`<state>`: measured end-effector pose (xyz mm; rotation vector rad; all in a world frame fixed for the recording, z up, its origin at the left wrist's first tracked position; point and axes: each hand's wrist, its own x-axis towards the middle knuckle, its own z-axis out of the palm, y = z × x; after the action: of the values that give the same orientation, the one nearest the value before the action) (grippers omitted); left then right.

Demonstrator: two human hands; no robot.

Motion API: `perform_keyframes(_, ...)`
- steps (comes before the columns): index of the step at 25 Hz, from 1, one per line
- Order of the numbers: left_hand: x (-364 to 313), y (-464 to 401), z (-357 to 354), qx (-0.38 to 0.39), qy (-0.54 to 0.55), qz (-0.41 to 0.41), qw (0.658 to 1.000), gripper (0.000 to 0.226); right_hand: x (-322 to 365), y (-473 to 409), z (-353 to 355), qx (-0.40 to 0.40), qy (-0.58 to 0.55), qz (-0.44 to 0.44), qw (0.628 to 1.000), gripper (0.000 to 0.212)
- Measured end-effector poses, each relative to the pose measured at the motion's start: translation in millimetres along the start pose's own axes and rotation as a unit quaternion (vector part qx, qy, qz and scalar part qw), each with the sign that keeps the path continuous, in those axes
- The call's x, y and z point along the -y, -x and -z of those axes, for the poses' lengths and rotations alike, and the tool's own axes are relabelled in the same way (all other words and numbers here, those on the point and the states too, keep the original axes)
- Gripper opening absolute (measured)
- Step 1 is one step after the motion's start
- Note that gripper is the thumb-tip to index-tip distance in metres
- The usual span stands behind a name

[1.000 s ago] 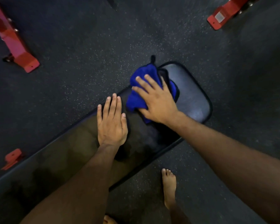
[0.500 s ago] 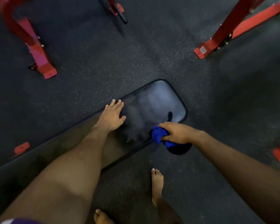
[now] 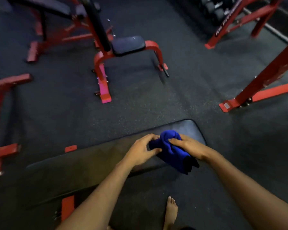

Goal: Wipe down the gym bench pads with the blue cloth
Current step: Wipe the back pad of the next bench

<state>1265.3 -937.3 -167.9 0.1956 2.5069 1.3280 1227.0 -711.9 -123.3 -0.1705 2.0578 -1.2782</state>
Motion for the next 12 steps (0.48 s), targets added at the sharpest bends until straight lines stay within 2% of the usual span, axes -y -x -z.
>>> perform_keyframes(2, -10, 35, 43, -0.012, 0.011, 0.029, 0.999, 0.015, 35, 9, -31, -0.006, -0.044, -0.005, 0.999, 0.015)
perform_keyframes(5, -17, 89, 106, -0.034, 0.006, 0.053, 0.998, 0.019, 94, 23, -81, -0.027, -0.090, 0.016, 0.995, 0.018)
perform_keyframes(8, -14, 139, 166, -0.073, 0.018, 0.053, 0.996, 0.012, 150, 35, -131, -0.060, -0.129, 0.056, 0.988, 0.027)
perform_keyframes(12, -3, 190, 236, -0.104, 0.006, 0.037, 0.994, 0.007, 200, 42, -193, -0.060, -0.167, 0.082, 0.981, 0.022)
